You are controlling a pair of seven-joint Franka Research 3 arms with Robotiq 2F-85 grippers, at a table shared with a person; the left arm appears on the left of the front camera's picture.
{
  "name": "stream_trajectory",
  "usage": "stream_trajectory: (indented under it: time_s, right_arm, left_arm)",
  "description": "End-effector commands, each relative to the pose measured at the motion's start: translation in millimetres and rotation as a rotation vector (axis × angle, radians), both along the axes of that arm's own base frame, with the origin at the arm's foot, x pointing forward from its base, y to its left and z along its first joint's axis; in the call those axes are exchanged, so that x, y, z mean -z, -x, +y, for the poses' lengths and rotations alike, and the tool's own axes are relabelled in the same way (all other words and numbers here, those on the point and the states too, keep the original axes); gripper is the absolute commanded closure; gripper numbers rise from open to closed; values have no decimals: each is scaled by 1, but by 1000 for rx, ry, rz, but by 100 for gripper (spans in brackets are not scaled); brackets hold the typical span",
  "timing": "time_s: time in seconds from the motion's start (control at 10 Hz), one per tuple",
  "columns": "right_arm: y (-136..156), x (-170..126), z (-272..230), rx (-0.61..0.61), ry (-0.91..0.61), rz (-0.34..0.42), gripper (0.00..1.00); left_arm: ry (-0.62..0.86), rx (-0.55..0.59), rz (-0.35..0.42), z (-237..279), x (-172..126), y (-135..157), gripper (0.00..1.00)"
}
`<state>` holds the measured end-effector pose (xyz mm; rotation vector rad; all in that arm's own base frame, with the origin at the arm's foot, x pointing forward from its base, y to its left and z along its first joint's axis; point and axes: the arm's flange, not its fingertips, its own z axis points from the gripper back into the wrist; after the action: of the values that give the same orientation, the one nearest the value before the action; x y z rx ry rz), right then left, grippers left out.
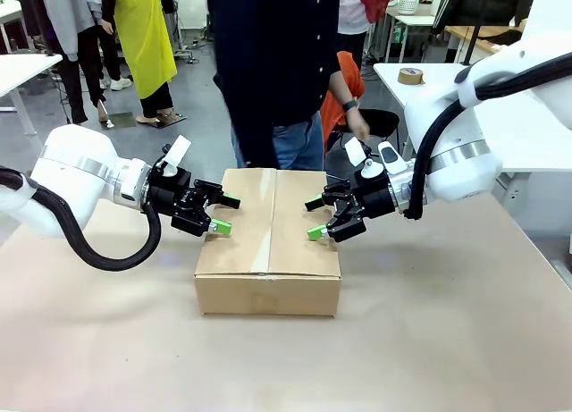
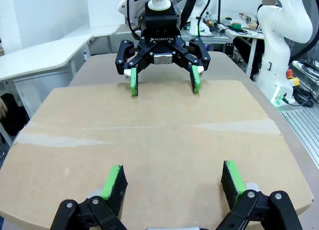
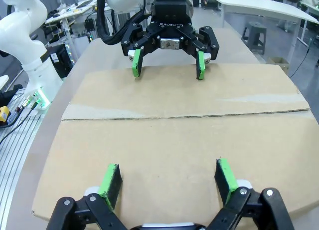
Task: Pack the gift set into the box.
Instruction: Press and hold the closed box until the human finishes sealing it.
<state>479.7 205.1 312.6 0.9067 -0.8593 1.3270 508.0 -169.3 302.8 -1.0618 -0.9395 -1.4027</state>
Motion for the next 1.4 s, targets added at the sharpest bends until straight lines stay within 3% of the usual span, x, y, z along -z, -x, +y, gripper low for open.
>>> stream_trajectory:
  time_s: [0.0, 1.3]
  right_arm:
    - [1, -2, 1, 0, 0, -8, 0]
    - [1, -2, 1, 0, 0, -8, 0]
  left_arm:
    - [-2, 5, -13, -2, 2, 1, 0]
    - [-2, 5, -13, -2, 2, 1, 0]
